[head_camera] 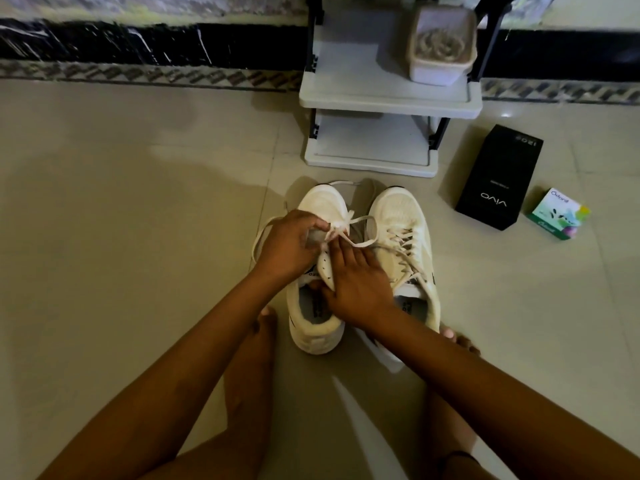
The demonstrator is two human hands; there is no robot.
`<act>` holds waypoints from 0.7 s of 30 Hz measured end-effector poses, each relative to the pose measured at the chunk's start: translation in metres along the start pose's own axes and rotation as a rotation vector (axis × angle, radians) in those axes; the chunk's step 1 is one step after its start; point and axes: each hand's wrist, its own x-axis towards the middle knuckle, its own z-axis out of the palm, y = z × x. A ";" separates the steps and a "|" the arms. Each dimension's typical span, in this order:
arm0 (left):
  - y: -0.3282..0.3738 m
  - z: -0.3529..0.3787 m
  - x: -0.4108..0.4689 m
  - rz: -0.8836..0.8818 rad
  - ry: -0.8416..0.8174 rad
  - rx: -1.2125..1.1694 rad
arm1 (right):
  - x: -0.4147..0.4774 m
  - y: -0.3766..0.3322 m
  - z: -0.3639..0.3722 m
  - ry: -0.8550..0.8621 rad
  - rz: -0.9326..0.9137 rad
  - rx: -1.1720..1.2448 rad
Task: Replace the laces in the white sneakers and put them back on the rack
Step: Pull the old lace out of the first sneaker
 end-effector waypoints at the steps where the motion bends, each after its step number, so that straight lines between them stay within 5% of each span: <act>1: -0.005 0.002 0.000 -0.010 -0.010 0.053 | 0.000 -0.001 0.000 0.007 -0.001 0.003; 9: -0.003 0.006 0.008 -0.091 -0.032 0.260 | -0.001 -0.001 -0.004 0.003 -0.004 -0.012; 15: 0.013 -0.014 0.007 0.011 0.032 -0.051 | -0.002 0.000 -0.006 -0.020 0.001 -0.008; 21: -0.008 -0.006 0.011 -0.012 -0.126 0.241 | -0.001 -0.001 -0.005 -0.036 0.018 -0.002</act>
